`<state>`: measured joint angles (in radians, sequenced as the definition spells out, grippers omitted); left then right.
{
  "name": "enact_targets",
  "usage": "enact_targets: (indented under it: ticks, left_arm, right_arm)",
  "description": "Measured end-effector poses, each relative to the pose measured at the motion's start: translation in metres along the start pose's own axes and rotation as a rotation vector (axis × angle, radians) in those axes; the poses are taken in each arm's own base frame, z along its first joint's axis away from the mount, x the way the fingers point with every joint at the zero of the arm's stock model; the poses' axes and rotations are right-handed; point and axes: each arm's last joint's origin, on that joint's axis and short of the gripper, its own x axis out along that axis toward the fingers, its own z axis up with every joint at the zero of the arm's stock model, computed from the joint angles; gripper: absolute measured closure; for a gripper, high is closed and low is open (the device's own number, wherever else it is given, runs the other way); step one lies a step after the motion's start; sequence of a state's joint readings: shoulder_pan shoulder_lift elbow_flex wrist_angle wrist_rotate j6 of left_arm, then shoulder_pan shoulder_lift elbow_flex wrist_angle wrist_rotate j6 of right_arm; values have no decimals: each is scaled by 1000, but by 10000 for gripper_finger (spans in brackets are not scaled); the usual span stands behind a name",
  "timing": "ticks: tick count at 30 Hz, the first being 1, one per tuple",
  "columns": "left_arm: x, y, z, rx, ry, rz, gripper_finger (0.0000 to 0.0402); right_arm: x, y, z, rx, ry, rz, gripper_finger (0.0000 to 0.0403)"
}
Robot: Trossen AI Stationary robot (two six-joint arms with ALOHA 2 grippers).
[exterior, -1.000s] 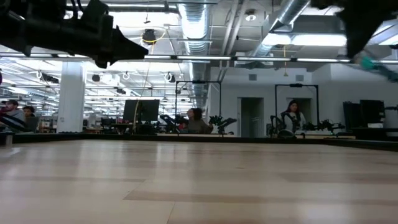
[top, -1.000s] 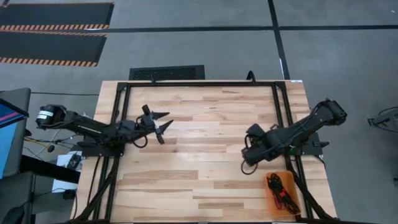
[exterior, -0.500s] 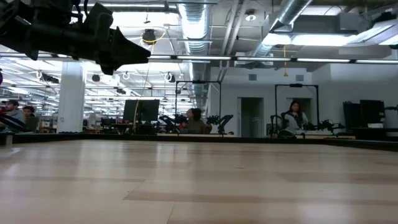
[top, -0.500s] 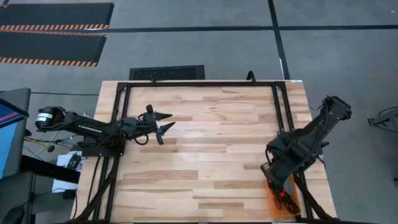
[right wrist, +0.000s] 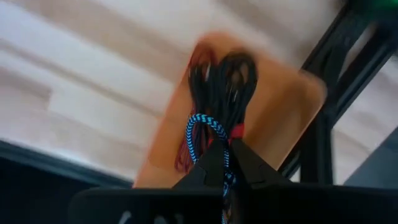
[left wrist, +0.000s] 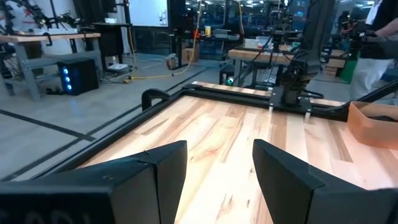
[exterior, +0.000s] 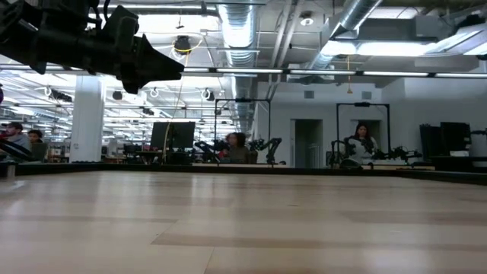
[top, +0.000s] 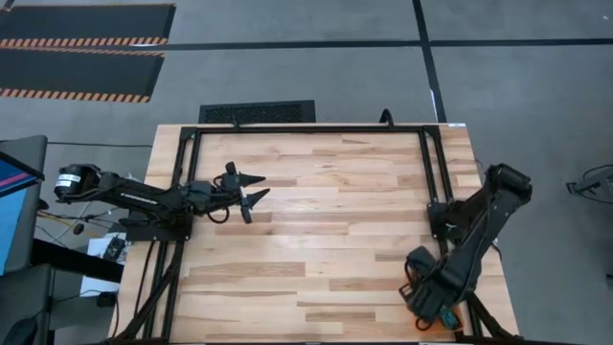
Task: Pick and place USB-C Cables
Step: Put the black blue charger cable into the orange bin
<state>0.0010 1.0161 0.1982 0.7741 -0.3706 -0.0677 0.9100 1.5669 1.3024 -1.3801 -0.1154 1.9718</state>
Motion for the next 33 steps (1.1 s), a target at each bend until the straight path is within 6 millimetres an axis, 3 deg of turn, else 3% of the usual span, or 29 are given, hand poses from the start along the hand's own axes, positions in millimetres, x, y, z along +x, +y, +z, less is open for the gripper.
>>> enact_targets:
  ticks: [11,22,33]
  left_arm:
    - [0,0,0,3,-2,1,227]
    - [0,0,0,8,-2,3,227]
    - [0,0,0,9,-2,3,227]
  right_arm:
    - [18,18,-2,-52,69,0,383]
    - [21,16,1,-44,60,-37,324]
    - [19,0,7,-5,-3,-193,310]
